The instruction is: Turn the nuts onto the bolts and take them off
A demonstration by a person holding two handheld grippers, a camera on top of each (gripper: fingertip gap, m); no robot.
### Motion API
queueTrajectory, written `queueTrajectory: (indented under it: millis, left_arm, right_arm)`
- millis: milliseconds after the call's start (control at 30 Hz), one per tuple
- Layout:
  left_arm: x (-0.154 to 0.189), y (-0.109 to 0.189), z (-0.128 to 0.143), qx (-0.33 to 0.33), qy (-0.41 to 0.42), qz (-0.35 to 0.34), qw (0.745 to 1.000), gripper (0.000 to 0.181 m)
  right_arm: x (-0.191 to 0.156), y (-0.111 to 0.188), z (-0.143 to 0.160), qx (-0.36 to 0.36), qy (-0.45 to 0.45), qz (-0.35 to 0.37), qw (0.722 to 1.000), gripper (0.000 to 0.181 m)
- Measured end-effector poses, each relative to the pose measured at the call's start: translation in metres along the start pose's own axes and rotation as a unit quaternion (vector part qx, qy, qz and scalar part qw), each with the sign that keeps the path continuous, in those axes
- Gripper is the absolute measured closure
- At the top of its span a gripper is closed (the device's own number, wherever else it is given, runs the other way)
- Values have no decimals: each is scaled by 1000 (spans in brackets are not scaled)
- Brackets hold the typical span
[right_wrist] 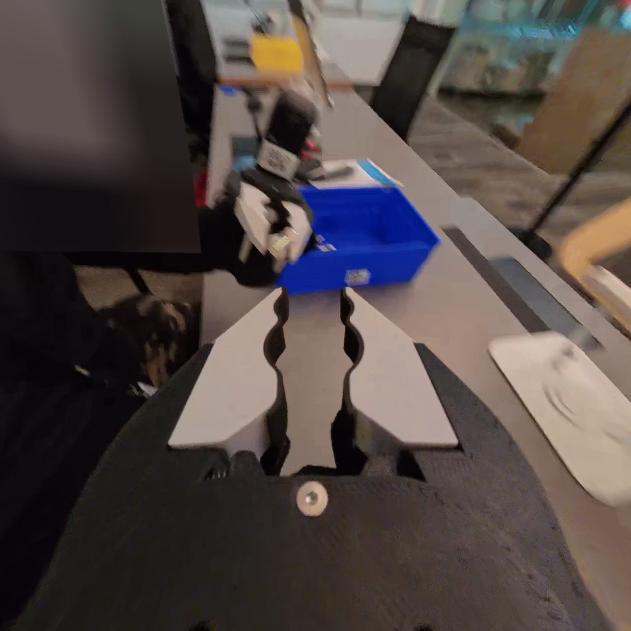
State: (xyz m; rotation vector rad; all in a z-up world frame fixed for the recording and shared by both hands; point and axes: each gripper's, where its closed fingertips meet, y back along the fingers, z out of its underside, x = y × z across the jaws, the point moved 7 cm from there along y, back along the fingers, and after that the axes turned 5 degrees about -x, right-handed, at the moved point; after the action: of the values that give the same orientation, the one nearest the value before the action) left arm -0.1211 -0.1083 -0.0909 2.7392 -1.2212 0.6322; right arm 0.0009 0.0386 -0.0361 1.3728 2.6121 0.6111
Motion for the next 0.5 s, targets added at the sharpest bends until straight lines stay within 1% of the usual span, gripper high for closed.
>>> queueTrajectory:
  millis: [100,167,233,267,367,500]
  left_arm:
    - [4,-2,0,25,13,24,999,166]
    - [5,-4,1,30,16,30,999,166]
    - [7,-5,2,30,13,35,999,166]
    - [8,-6,2,31,13,38,999,166]
    - [9,-5,1,40,12,48,998,166]
    - [10,-8,-3,50,4,35,998,166]
  right_arm:
    - [-16,-39,-10,74,-26,-71,994,155]
    - [-20,-53,-12,112,-47,-104,987,158]
    - [-22,-62,-12,126,-59,-128,982,168]
    - [-21,-65,-12,128,-62,-132,981,172]
    - [-22,-67,-13,146,-80,-149,975,173]
    - [-22,-61,-15,153,-82,-151,973,174]
